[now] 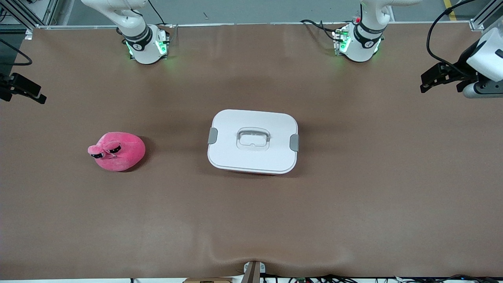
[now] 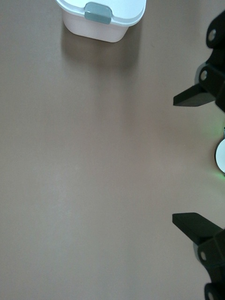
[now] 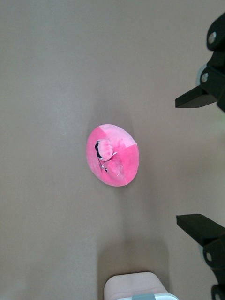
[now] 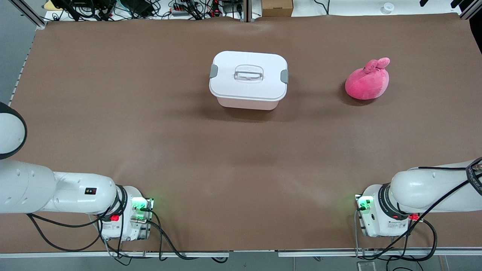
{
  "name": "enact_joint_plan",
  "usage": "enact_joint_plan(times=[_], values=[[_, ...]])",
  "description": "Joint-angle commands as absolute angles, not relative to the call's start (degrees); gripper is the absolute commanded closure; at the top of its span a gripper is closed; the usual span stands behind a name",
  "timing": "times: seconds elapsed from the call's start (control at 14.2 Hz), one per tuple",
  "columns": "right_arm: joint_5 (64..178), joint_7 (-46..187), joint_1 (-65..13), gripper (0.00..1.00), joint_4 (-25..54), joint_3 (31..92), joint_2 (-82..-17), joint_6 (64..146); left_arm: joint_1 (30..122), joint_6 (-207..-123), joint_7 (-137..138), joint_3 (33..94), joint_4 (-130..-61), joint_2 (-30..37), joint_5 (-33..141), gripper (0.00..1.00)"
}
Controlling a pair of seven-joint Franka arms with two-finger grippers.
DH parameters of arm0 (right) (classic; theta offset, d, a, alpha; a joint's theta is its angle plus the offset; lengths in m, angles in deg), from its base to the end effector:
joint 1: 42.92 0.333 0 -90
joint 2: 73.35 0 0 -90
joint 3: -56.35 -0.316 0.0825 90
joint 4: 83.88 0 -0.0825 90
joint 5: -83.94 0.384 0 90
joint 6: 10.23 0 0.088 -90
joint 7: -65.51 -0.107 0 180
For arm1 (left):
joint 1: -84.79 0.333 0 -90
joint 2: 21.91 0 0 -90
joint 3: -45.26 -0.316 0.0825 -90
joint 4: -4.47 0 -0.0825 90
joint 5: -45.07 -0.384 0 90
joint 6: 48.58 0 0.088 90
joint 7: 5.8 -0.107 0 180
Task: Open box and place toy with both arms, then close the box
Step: 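Move the left gripper toward the box lid while the right gripper approaches the toy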
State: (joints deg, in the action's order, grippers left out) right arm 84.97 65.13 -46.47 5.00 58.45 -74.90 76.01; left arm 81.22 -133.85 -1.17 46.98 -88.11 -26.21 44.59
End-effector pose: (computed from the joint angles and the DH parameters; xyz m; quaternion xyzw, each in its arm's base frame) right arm 0.5372 -0.0514 0.6428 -0.9986 0.0521 0.0091 0.0099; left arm 0.5200 -0.0478 0.6368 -0.9996 0.0055 0.0257 0.0076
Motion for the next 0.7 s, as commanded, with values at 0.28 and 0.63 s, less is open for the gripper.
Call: enact_joint_plan(times=[0.28,0.63], values=[[83.9,65.3,-45.5,0.00,5.3,57.5,-74.9,75.5,81.0,-132.4,-0.6,46.9,-85.0,-24.5,45.6,0.00],[84.0,65.9,-45.1,0.00,8.7,57.4,-73.3,79.3,80.4,-132.4,10.8,52.1,-85.1,-23.6,45.7,0.00]])
